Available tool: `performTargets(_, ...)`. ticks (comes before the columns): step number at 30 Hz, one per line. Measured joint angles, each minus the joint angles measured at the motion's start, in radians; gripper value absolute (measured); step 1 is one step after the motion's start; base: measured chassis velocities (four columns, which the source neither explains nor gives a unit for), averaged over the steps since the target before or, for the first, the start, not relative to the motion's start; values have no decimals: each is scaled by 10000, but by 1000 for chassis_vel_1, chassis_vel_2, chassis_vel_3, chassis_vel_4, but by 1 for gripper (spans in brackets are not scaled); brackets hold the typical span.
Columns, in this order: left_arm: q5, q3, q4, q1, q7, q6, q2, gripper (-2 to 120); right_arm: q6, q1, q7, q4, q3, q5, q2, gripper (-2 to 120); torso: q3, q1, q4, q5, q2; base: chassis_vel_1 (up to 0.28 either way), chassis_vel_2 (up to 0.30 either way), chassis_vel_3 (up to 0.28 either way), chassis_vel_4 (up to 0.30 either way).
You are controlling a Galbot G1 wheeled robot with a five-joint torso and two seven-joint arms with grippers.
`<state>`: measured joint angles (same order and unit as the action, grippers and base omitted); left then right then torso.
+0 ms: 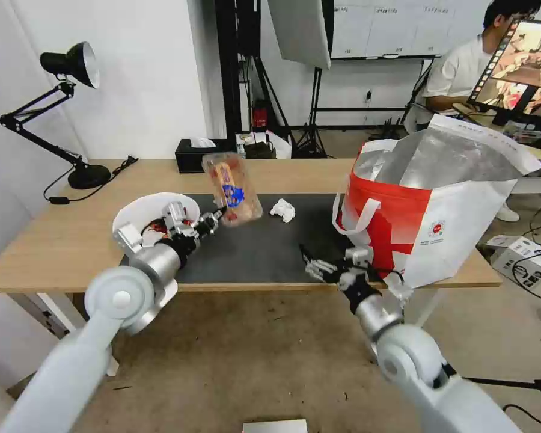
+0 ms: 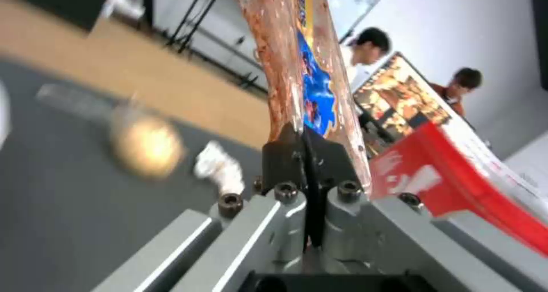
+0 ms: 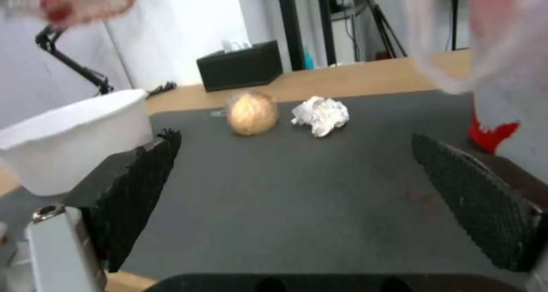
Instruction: Pick up the trash from the table and place it into the takeout bag.
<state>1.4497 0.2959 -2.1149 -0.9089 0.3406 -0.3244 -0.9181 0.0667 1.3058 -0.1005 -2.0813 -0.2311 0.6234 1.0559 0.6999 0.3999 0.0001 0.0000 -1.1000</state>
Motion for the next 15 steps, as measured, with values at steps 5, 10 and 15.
performTargets(5, -347, -900, -275, 1658, -355, 354, 527, 0, -287, 1227, 62, -810, -559, -224, 493, 100, -1, 0, -2, 0, -1, 0, 0, 0, 0)
performTargets(10, -771, -2018, -257, 3288, -502, 654, 575, 0, -535, 2453, 186, -1353, -1206, -404, 1025, 100, 0, 0, -2, 1, -1, 0, 0, 0, 0)
performTargets(15, -1097, -2974, -18, 4290, -516, 842, 417, 0, -689, 3042, 237, -1553, -1515, -608, 1401, 100, 0, -1, -2, 1, -1, 0, 0, 0, 0)
